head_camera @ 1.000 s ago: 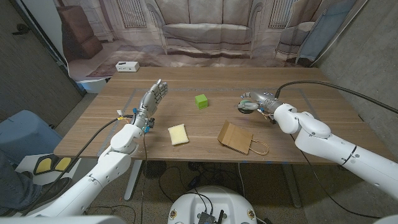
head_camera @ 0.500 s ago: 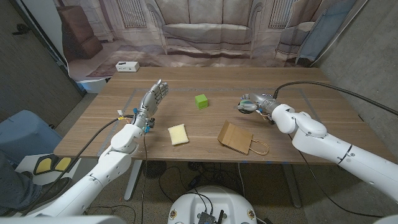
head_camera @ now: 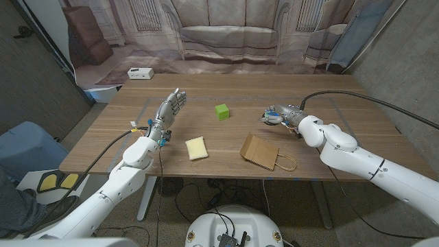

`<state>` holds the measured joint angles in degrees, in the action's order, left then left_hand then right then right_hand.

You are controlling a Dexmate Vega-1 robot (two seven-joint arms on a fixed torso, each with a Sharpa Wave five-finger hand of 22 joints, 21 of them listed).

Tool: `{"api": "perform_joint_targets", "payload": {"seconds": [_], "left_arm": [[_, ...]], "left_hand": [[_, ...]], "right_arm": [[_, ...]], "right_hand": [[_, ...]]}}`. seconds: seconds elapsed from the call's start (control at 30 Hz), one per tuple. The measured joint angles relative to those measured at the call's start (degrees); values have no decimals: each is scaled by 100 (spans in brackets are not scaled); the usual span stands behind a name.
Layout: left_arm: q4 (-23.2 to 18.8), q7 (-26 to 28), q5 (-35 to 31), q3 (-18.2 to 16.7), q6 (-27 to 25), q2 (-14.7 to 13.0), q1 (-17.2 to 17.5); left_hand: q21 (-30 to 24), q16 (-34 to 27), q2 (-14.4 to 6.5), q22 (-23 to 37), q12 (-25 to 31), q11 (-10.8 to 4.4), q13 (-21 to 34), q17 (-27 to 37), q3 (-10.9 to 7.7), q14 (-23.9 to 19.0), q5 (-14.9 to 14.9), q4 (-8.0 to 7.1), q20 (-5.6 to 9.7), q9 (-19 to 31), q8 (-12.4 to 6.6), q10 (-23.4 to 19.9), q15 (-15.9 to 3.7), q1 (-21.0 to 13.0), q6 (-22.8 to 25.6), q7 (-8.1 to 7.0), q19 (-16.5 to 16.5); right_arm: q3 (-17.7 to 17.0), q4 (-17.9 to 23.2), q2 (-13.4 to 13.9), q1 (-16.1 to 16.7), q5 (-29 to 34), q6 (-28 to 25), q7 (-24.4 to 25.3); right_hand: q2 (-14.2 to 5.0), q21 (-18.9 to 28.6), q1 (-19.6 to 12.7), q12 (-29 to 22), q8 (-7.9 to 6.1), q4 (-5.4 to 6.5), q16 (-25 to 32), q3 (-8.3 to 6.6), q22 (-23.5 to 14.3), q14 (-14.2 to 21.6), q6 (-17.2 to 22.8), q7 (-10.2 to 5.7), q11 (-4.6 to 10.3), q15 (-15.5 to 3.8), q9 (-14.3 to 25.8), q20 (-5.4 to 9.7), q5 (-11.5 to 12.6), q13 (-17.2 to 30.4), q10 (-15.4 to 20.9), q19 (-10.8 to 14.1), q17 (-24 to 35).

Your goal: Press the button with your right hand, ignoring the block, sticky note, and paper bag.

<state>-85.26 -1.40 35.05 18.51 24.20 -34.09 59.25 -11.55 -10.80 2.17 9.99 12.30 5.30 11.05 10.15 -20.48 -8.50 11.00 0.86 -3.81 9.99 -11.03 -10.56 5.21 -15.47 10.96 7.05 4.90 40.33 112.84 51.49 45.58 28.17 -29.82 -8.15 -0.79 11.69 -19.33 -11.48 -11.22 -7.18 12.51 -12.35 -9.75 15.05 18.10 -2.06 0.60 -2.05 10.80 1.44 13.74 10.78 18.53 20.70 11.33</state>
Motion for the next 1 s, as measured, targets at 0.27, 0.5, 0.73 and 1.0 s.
{"api": "perform_joint_targets", "payload": {"seconds": [0.27,0.5,0.73,1.0], "left_arm": [[74,-33,14,13,0,34,-45],[139,-45,34,23,6,64,-73],[183,-48,51,24,18,84,-81],[216,-48,58,21,38,96,-82]], "left_hand": [[20,0,0,0,0,0,0,0,18,0,0,18,0,0,0,0,0,0,0,0,0],[34,0,0,0,0,-19,0,0,18,0,0,17,0,0,0,-20,0,0,0,1,0],[34,0,0,0,0,-19,0,0,17,-22,1,17,21,0,0,-19,-22,0,0,1,-22],[34,0,-1,0,0,-19,0,0,17,-22,1,17,12,0,0,-19,-22,1,53,-10,-31]], "right_arm": [[69,-47,-25,-69,29,-83,-86],[126,-84,-38,-122,37,-134,-147],[170,-124,-50,-161,39,-168,-192],[211,-152,-56,-188,34,-204,-224]], "right_hand": [[0,0,0,26,0,0,0,0,0,0,0,0,0,0,0,-21,-44,0,0,20,0],[1,0,0,26,0,0,0,0,1,0,24,-19,0,0,0,-21,-44,0,-1,20,0],[1,-1,0,27,-32,0,0,0,1,30,117,-8,0,31,0,-43,-44,3,-1,41,-1],[1,-1,0,31,-67,-18,-5,-17,1,125,272,21,34,-20,-1,-46,-84,-3,77,118,1]]}}
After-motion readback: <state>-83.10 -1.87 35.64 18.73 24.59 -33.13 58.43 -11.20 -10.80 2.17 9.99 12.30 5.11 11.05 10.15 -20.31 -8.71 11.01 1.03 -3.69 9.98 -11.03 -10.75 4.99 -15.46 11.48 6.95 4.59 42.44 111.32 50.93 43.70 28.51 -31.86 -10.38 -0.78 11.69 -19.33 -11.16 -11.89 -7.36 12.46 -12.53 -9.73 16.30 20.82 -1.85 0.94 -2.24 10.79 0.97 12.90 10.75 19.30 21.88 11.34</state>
